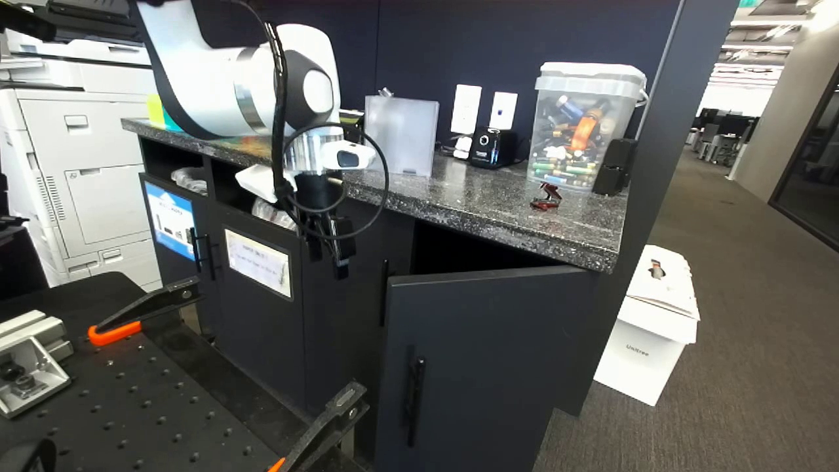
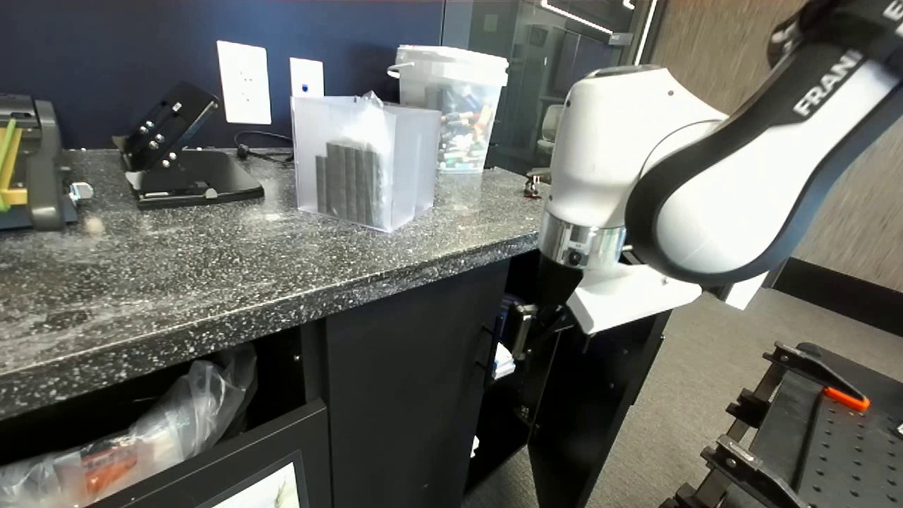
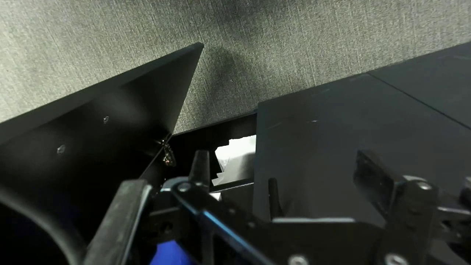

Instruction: Open the left door of the cabinet on the right

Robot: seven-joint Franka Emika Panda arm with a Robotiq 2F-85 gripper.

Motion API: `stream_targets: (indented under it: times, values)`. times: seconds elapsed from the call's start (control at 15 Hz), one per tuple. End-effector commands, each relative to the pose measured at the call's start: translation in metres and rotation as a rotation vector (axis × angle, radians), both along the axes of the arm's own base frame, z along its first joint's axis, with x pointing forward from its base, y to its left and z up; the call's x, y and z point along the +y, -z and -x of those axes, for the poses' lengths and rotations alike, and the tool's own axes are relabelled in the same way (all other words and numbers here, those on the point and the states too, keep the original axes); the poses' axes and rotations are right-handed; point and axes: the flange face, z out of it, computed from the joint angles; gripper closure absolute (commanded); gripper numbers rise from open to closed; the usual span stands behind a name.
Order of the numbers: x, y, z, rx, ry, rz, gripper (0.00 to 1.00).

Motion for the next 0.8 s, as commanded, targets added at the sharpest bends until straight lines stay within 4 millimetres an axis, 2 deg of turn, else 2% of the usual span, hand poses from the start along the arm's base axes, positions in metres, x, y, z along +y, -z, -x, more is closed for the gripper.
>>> stream_targets:
  times: [0.0, 0.2, 0.47, 0.73]
  values:
    - [0.024, 0.031, -0.024, -0.048, 0.011, 0.076, 0.00]
    - [0.032, 0.055, -0.036, -0.094, 0.032, 0.105, 0.00]
    - [0.023, 0.088, -0.049, -0.137, 0.069, 0.167, 0.00]
    - [0.014, 0.110, -0.059, -0.209, 0.093, 0.220, 0.00]
